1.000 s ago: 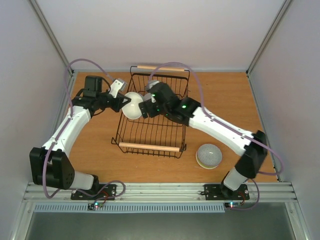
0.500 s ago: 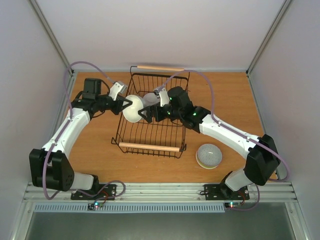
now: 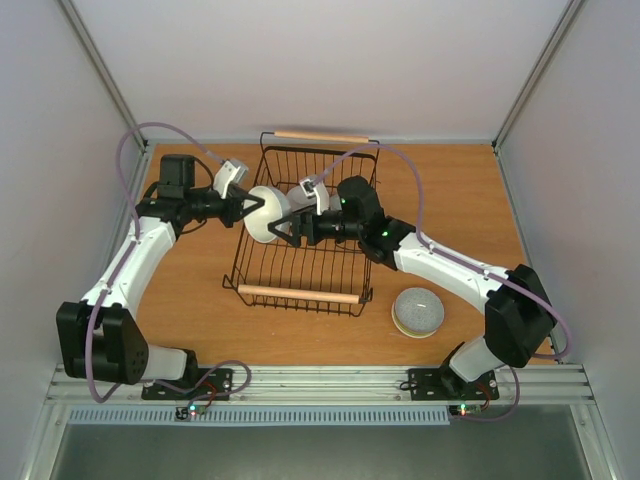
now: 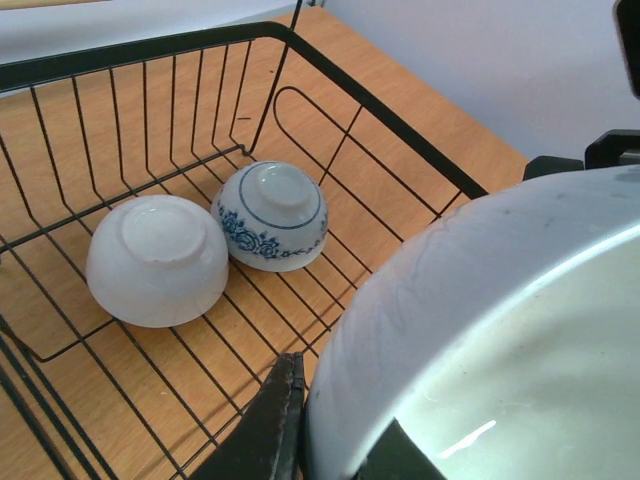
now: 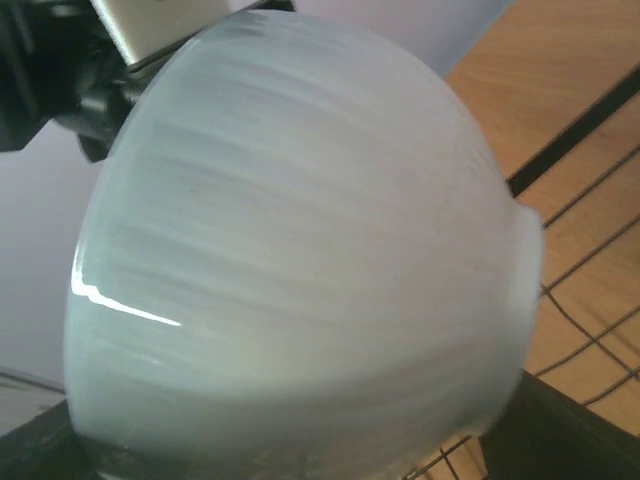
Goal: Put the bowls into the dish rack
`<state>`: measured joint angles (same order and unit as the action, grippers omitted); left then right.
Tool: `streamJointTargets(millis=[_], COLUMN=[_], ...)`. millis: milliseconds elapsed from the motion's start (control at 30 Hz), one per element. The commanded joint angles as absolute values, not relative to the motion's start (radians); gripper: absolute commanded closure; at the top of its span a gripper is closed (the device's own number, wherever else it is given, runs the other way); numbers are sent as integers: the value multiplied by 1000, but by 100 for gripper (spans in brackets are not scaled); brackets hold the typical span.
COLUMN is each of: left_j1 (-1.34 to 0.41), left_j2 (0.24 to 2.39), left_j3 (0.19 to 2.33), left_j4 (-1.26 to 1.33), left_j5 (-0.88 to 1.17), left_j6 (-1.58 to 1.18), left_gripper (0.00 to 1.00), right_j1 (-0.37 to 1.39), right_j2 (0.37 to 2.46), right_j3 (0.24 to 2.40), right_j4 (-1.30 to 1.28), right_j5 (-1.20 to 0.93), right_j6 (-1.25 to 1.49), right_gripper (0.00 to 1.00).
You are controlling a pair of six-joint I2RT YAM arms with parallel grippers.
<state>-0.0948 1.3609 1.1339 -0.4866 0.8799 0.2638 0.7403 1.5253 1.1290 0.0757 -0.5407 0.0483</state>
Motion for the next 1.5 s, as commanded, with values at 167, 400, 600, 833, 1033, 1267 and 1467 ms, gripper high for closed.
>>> streamJointTargets(millis=[167, 400, 600, 833, 1033, 1267, 1467], left_j1=[-86, -86, -86, -86, -86, -85, -86], left_j2=[1385, 1390, 1387, 1340, 1316, 1332, 1334], left_j3=[1163, 1160, 1154, 1103, 1091, 1094, 1096], left_j4=[-439, -422, -372, -271, -251, -253, -256], left_j5=[1049, 964, 707, 371, 263, 275, 285], left_j6=[226, 214, 121, 73, 54, 46, 42], left_gripper=[100, 97, 21, 13, 13, 14, 14], right_j1=[727, 727, 728, 783, 881, 997, 1020], right_j2=[1520, 1476, 1439, 1574, 1798, 1994, 2062], right_j3=[1098, 1122, 1218, 1506, 1828, 2028, 2070], right_j4=[178, 62, -197, -665, -1071, -1406, -1553], right_j5=[-595, -528, -340, 99, 432, 735, 810], right_j6=[66, -12, -115, -192, -178, -127, -78], right_gripper=[50, 99, 99, 99, 99, 99, 99])
